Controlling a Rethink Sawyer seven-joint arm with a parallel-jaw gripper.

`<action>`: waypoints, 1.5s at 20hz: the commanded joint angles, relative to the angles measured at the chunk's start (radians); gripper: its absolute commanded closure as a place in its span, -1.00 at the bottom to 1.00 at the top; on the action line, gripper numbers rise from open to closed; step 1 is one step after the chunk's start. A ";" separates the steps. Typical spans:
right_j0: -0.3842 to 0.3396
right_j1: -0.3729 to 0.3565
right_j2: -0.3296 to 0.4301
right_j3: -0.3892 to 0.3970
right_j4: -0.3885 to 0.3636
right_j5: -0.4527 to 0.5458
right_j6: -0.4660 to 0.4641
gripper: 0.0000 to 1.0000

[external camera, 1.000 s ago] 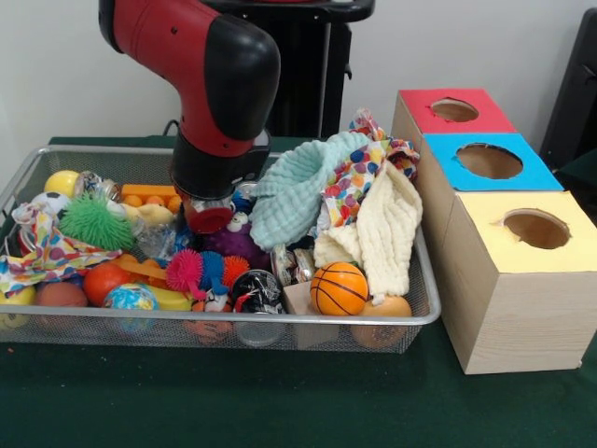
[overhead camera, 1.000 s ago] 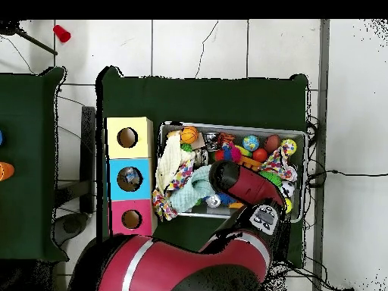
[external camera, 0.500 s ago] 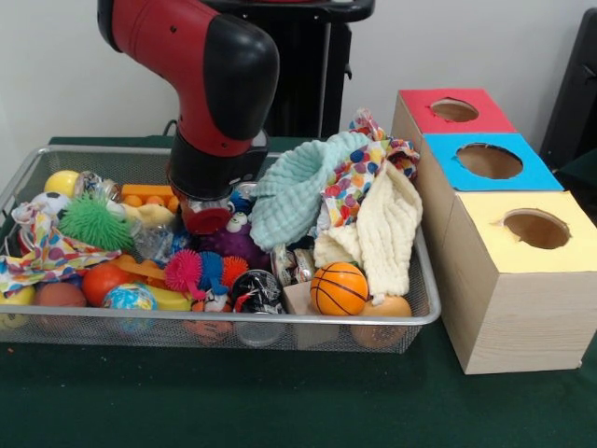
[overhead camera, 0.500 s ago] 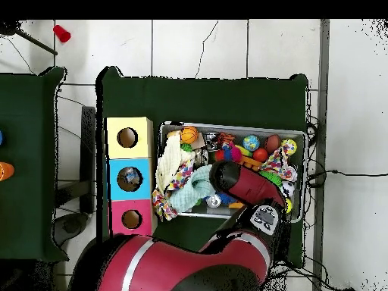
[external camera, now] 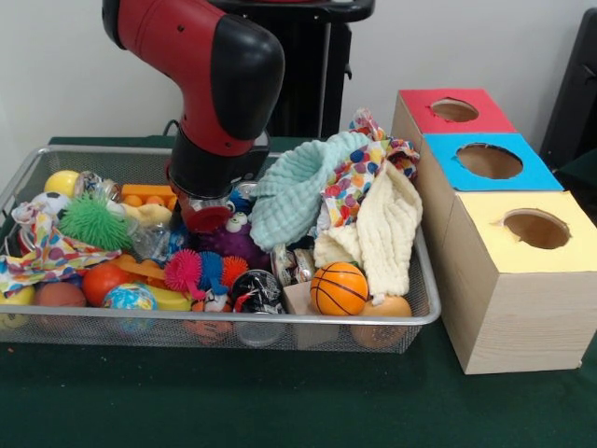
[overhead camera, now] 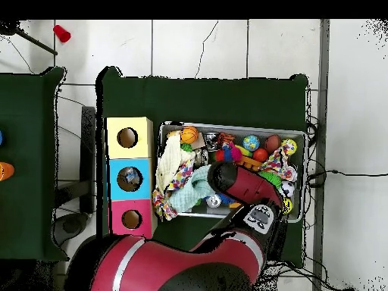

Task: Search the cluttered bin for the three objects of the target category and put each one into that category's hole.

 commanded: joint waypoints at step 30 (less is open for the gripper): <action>0.010 0.136 -0.053 -0.026 0.000 -0.122 0.146 -1.00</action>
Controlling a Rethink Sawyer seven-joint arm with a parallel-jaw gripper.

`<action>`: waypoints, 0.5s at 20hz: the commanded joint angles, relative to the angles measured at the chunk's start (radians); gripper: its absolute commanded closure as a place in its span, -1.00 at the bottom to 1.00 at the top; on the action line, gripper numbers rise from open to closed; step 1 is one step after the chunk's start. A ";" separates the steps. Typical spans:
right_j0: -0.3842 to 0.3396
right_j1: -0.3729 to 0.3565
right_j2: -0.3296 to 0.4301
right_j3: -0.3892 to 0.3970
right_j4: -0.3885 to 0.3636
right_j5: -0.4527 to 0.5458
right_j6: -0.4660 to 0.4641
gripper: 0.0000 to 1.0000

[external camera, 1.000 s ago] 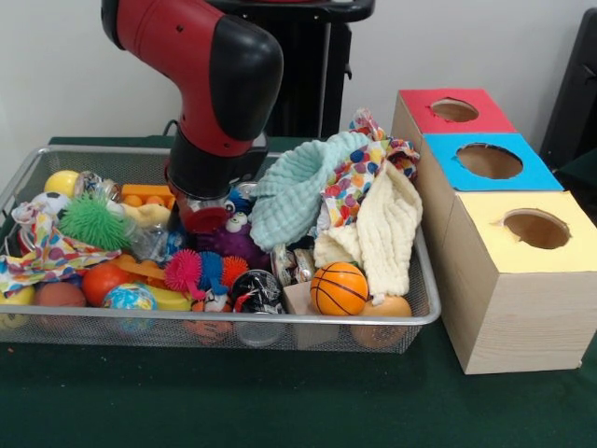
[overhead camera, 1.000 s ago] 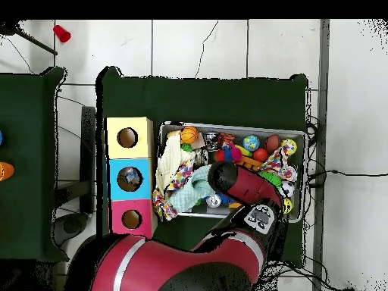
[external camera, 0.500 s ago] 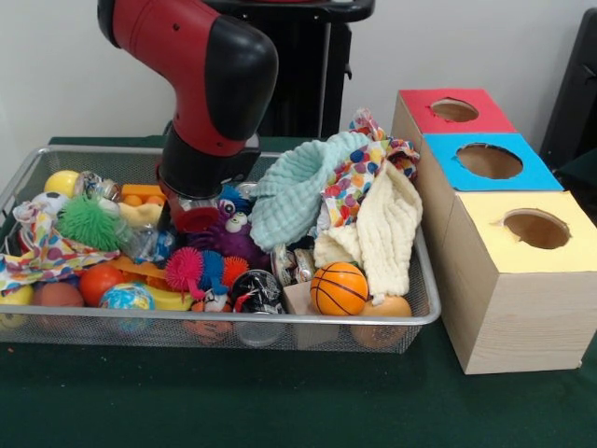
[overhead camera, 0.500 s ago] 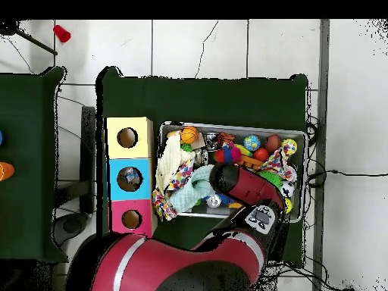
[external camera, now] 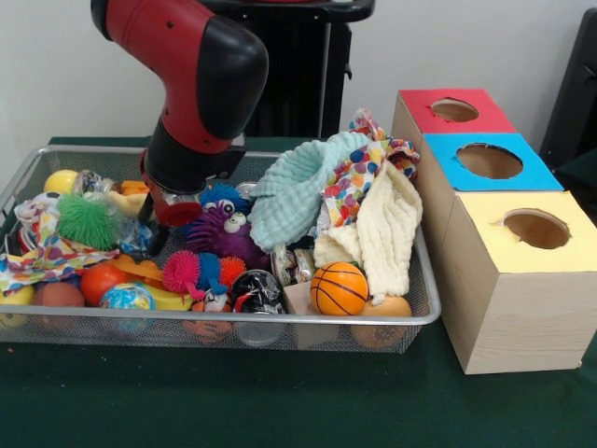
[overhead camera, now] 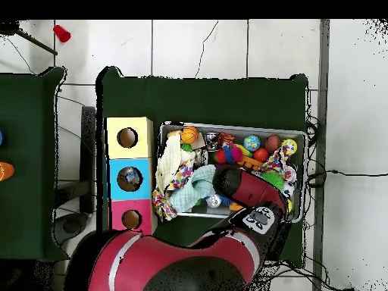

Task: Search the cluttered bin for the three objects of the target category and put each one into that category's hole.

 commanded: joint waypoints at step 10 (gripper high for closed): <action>0.001 0.121 0.005 -0.052 0.008 -0.057 0.140 -1.00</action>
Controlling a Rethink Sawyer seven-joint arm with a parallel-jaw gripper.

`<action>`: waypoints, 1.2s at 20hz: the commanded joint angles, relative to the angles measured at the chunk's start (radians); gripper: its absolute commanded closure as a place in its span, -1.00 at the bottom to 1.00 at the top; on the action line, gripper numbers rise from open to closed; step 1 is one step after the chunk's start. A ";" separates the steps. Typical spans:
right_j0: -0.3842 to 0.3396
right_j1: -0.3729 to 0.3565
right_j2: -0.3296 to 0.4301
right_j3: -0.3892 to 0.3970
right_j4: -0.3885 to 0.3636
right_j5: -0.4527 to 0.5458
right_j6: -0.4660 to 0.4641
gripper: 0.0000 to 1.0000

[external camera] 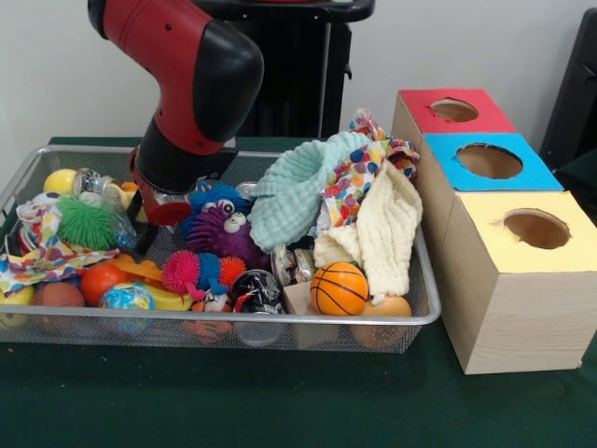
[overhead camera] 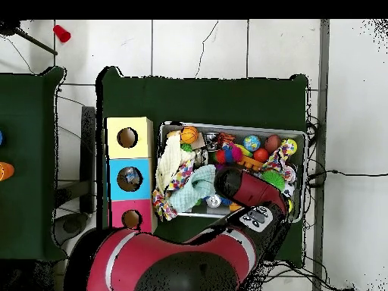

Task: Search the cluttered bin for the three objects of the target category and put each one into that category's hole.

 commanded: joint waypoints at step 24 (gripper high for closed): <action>0.001 -0.041 -0.044 -0.022 -0.043 0.110 0.075 -1.00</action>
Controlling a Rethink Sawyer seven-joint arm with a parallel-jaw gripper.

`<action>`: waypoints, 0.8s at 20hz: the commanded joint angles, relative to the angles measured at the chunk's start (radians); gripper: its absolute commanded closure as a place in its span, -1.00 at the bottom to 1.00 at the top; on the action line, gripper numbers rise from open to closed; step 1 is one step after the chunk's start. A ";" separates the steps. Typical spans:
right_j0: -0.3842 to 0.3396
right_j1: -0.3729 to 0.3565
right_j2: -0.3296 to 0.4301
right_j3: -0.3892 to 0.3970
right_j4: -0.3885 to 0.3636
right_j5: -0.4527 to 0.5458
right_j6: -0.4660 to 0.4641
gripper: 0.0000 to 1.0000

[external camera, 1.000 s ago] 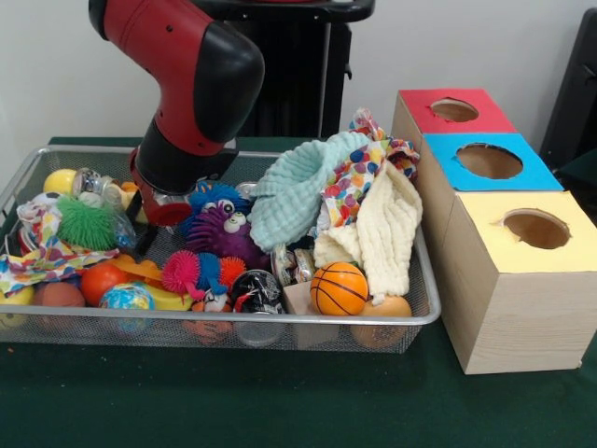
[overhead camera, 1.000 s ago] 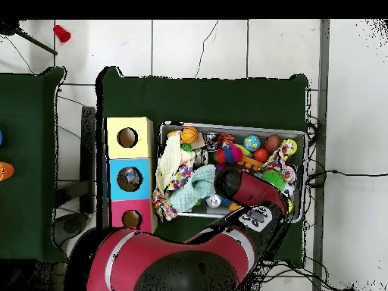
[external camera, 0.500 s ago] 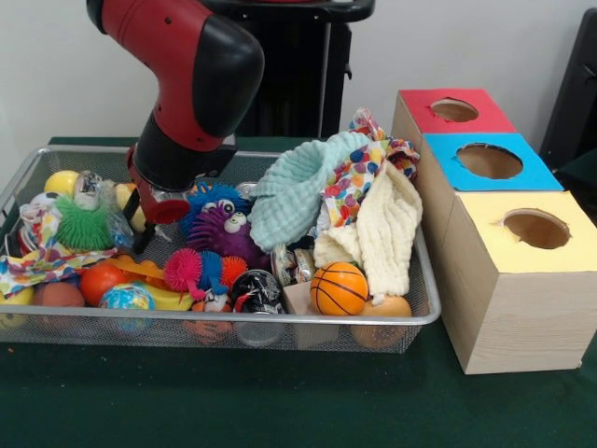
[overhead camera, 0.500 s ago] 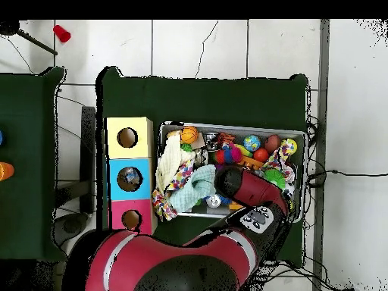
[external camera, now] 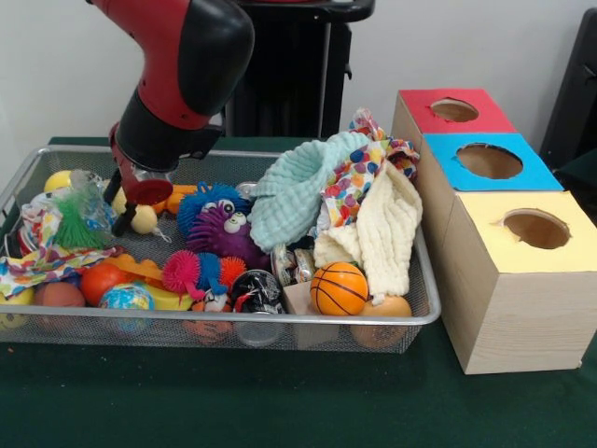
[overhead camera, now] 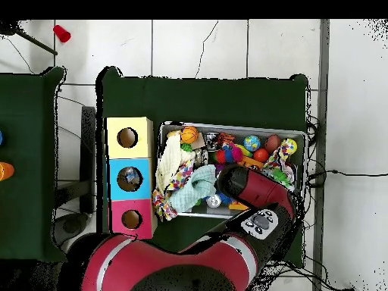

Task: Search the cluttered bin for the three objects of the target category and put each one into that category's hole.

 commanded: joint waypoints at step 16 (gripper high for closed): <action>0.073 0.036 0.024 -0.003 0.013 0.077 0.163 -1.00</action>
